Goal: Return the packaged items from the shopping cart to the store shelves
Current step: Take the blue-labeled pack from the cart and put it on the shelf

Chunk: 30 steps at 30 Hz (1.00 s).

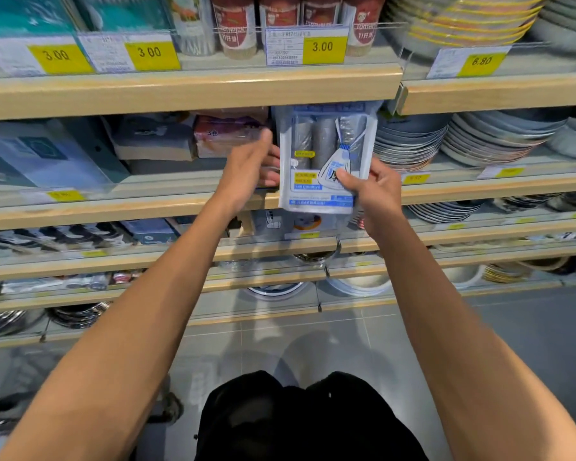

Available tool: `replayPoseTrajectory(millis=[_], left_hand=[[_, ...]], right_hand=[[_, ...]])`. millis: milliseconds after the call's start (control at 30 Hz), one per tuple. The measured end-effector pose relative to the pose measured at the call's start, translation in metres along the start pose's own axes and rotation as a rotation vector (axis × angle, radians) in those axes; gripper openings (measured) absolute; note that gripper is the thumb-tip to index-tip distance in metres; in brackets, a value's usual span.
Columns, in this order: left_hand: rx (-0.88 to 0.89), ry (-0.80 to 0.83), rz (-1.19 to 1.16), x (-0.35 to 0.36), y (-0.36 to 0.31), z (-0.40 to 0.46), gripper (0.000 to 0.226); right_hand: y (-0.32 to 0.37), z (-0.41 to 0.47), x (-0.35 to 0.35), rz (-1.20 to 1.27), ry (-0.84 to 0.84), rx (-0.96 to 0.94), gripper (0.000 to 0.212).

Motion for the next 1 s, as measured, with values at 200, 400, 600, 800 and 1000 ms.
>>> replayPoseTrajectory(millis=[200, 400, 600, 800, 1000], left_hand=[[0.051, 0.111, 0.146, 0.005, -0.003, -0.004, 0.057], [-0.016, -0.117, 0.467, 0.008, -0.015, 0.012, 0.043], [-0.079, -0.217, 0.327, 0.021, -0.019, 0.023, 0.047], [-0.082, -0.251, 0.553, 0.029, -0.006, 0.028, 0.036], [-0.052, -0.285, 0.490, 0.023, 0.004, 0.023, 0.035]], right_hand=[[0.010, 0.023, 0.014, -0.030, 0.026, -0.024, 0.024], [0.015, 0.057, 0.020, -0.240, -0.007, -0.054, 0.045], [0.028, 0.081, 0.026, -0.255, -0.041, -0.101, 0.057], [0.012, 0.084, 0.026, -0.533, -0.007, -0.166, 0.039], [0.003, 0.054, 0.023, -0.613, -0.361, -0.429, 0.052]])
Point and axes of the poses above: each hand's wrist, its own z-axis towards the middle knuckle, its own x-axis out of the palm, y = z × x, the point moved 2 cm from there along z, towards the middle knuckle, and after that the axes turned 5 degrees about -z, right-handed, at the moved point
